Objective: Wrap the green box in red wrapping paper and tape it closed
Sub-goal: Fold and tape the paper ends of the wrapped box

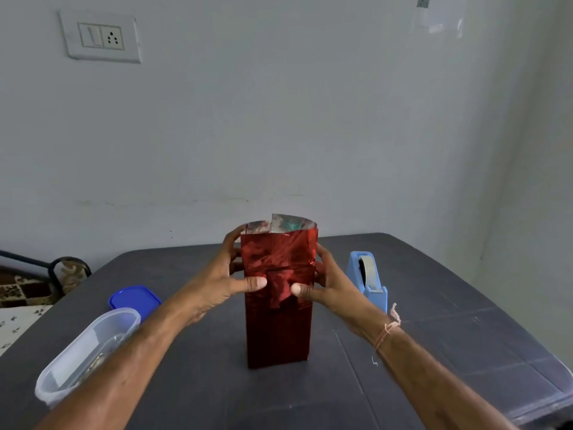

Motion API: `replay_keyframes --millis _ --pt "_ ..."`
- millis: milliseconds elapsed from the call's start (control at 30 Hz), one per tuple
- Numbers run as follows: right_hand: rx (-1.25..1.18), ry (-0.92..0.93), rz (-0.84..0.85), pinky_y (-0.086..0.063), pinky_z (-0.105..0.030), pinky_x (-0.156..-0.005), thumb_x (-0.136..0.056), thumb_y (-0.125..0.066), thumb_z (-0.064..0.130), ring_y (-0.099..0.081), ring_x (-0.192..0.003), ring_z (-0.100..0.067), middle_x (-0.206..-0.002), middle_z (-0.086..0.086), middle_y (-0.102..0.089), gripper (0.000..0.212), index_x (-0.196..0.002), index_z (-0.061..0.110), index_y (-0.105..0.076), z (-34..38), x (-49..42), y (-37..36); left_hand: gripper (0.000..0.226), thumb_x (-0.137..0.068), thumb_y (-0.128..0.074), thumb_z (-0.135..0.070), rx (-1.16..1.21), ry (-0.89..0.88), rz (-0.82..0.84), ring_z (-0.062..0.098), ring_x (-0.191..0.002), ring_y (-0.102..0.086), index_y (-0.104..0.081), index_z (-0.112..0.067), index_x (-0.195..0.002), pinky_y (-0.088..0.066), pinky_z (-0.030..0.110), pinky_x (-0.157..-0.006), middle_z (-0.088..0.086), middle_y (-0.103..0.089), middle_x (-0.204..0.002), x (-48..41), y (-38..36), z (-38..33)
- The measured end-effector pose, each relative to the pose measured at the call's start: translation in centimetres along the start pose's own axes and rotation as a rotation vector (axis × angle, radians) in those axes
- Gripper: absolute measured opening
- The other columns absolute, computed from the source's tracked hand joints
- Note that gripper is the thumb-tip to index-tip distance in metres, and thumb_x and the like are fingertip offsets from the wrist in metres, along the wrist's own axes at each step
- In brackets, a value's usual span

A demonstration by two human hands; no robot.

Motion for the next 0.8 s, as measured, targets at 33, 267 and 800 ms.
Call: replay_keyframes --millis 33,267,800 --pt "-0.001 0.007 -0.014 -0.053 -0.041 -0.104 -0.075 -0.091 0.026 -0.061 -0.126 -0.016 -0.133 -0.001 -0.065 0.103 -0.154 0.038 -0.025 0.0 -0.2 0.0 0.113 -0.067 -0.095 -0.039 -0.015 -0.018 -0.031 0.001 -0.131 -0.054 -0.023 -0.046 -0.154 -0.044 0.032 -0.112 -0.010 -0.050 -0.148 0.1 0.2 -0.5" --pt "0.024 0.004 -0.054 -0.059 -0.036 -0.093 -0.074 -0.091 0.027 -0.066 -0.117 -0.014 -0.129 -0.004 -0.065 0.097 -0.150 0.035 -0.031 -0.4 -1.0 0.3 0.068 -0.073 -0.052 -0.090 -0.842 -0.354 -0.458 0.010 -0.110 -0.058 -0.067 -0.036 -0.111 -0.045 0.043 -0.100 -0.015 -0.068 -0.113 0.0 -0.9 -11.7" --pt "0.100 -0.062 -0.050 -0.057 -0.045 -0.099 -0.074 -0.091 0.030 -0.064 -0.118 -0.016 -0.132 0.002 -0.060 0.089 -0.143 0.038 -0.036 -0.4 -1.2 0.7 0.034 -0.082 -0.069 -0.033 -0.902 -0.014 -0.194 0.013 -0.051 -0.044 -0.055 -0.017 -0.055 -0.031 0.030 -0.060 -0.007 -0.049 -0.050 -5.7 -5.3 -11.7"
Point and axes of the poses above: each hand's wrist, its own x-axis away from the middle knuckle, its own y-axis out of the back of the hand, z = x × y, the point moved 10 cm from there along -x, towards the middle knuckle
